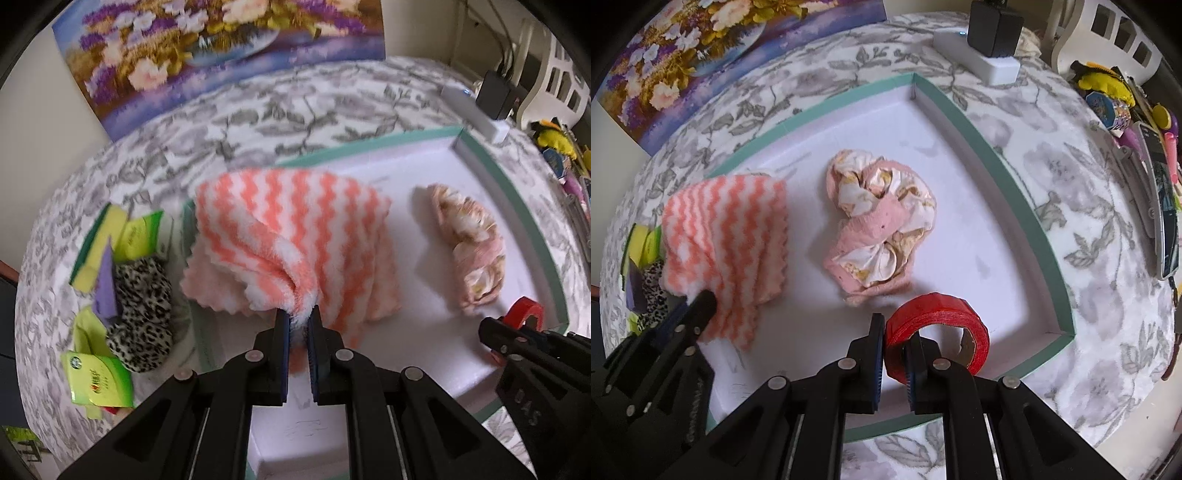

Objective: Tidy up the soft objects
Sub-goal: 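Carry the striped cloth and red tape roll into the tray and release both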

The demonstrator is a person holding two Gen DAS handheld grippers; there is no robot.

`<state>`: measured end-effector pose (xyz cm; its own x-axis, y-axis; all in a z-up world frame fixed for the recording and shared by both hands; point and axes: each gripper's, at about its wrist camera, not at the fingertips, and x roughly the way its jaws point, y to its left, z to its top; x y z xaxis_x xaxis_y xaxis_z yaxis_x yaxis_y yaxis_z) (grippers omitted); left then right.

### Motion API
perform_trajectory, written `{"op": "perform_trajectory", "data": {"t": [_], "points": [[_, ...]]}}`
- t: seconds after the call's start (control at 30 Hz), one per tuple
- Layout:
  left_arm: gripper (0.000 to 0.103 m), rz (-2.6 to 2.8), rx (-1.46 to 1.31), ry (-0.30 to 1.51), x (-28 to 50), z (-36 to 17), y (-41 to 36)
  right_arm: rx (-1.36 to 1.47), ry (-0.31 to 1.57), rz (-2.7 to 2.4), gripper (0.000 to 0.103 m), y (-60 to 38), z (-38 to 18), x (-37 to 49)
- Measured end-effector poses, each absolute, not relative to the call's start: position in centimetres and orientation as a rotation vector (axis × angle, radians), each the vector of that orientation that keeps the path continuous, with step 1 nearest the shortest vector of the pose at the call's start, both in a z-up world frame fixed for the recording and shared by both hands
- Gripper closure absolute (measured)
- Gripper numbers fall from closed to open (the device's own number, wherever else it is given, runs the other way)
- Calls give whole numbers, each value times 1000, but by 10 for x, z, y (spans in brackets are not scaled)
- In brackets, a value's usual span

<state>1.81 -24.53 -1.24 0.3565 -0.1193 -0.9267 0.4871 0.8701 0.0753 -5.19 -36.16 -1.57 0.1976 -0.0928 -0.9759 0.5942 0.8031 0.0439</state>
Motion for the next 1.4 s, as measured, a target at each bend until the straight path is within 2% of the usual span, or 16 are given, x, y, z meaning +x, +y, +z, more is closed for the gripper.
{"op": "perform_trajectory", "data": {"t": [0.17, 0.3, 0.4, 0.43, 0.47, 0.63, 0.7, 0.73, 0.77, 0.8, 0.87, 1.0, 1.1, 1.23, 1.4], "points": [[92, -406, 336, 1198, 23, -14, -240, 458, 1300, -505, 89, -361, -16, -53], [86, -408, 309, 1223, 26, -5, -233, 466, 1302, -502, 89, -361, -14, -51], [74, -413, 289, 1237, 27, 4, -229, 461, 1286, -505, 73, -361, -8, -51], [68, -414, 279, 1236, 27, 8, -226, 470, 1274, -502, 61, -361, -4, -52], [64, -414, 271, 1233, 28, 12, -224, 479, 1261, -497, 56, -361, -1, -53], [50, -391, 220, 1202, 33, 35, -206, 485, 1230, -497, 55, -359, 9, -56], [42, -372, 198, 1189, 37, 41, -198, 482, 1227, -499, 47, -358, 11, -57], [39, -361, 192, 1182, 38, 43, -194, 481, 1226, -498, 38, -358, 11, -58], [36, -351, 186, 1176, 40, 44, -190, 479, 1226, -497, 33, -358, 11, -58], [34, -338, 179, 1172, 42, 45, -186, 474, 1229, -494, 33, -357, 11, -58], [22, -314, 164, 1171, 46, 44, -180, 468, 1253, -480, 28, -355, 9, -55], [19, -253, 150, 1188, 53, 35, -167, 435, 1272, -466, 16, -349, 5, -52], [19, -221, 149, 1194, 57, 30, -160, 415, 1271, -467, 1, -347, 5, -52], [6, -183, 123, 1198, 61, 26, -148, 423, 1263, -473, 0, -345, 5, -51], [6, -142, 90, 1201, 65, 24, -130, 415, 1267, -475, 0, -336, 7, -48]]}}
